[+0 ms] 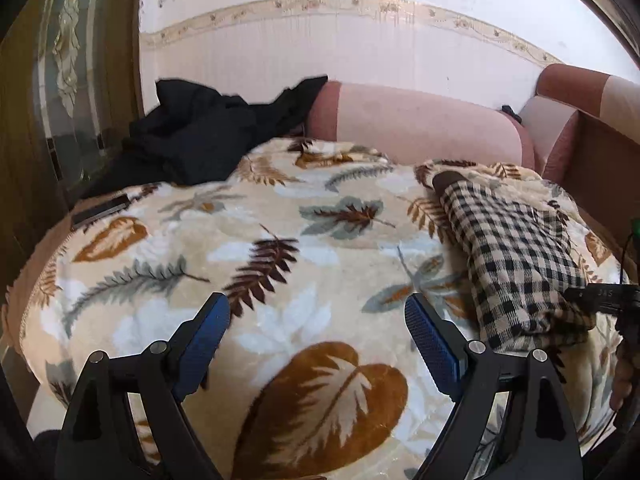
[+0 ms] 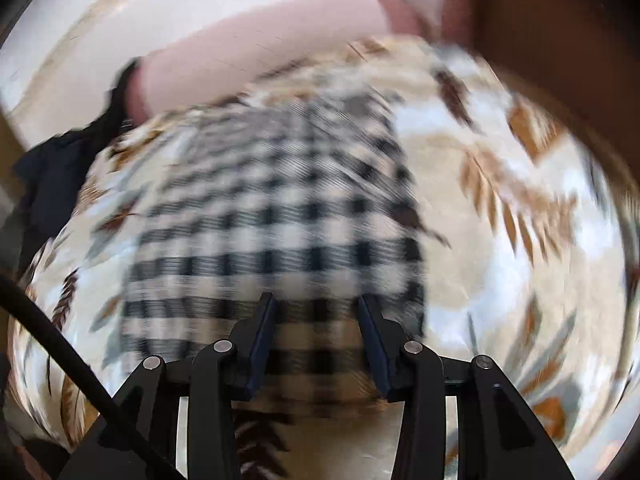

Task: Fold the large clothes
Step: 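Release the folded shirt and withdraw both grippers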

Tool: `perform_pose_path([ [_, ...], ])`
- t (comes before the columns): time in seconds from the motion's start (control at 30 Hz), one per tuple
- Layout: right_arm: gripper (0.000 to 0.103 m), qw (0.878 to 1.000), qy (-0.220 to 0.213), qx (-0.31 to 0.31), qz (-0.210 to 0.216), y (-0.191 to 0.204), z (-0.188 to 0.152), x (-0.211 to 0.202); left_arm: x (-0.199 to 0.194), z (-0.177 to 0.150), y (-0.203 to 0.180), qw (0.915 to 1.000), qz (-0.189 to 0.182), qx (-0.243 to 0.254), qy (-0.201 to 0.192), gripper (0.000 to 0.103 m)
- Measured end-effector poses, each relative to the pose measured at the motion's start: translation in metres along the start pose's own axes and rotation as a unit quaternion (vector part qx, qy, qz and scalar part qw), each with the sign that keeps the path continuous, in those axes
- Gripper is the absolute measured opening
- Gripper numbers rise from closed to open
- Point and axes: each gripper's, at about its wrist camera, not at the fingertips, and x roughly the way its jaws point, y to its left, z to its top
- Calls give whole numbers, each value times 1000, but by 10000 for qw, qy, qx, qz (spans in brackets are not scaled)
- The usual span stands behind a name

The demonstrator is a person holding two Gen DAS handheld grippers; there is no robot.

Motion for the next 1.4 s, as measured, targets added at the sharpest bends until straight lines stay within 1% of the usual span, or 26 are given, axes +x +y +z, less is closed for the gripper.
perform_pose_path([
  [0.03, 46, 9995, 88, 272, 104, -11, 0, 3, 4, -2, -2, 9999, -44, -9, 100, 88],
  [0.07, 46, 9988, 84, 428, 212, -18, 0, 3, 9, -4, -4, 9998, -81, -12, 199, 88],
  [0.13, 46, 9983, 8, 509, 292, -21, 2, -3, 17, -8, -8, 9992, -143, 4, 368, 88],
  [0.3, 49, 9983, -505, 291, -33, -13, 1, -25, 32, -17, -22, 9977, -193, 179, 628, 88],
  [0.43, 50, 9966, -789, 233, -92, -5, -3, -39, 45, -25, -31, 9955, -194, 329, 870, 88],
  [0.53, 52, 9954, -937, 171, -121, 2, -3, -45, 55, -31, -34, 9935, -190, 377, 1054, 88],
  [0.8, 53, 9931, -1125, -254, -217, 23, -7, -48, 76, -40, -38, 9886, -186, 390, 1440, 88],
  [0.93, 54, 9926, -1130, -396, -220, 30, -9, -47, 82, -45, -39, 9859, -178, 384, 1620, 88],
  [1.07, 55, 9928, -1087, -464, -191, 34, -11, -45, 87, -47, -40, 9843, -137, 429, 1709, 88],
  [1.4, 56, 9916, -1125, -596, -205, 41, -16, -46, 87, -49, -42, 9847, -104, 477, 1675, 89],
])
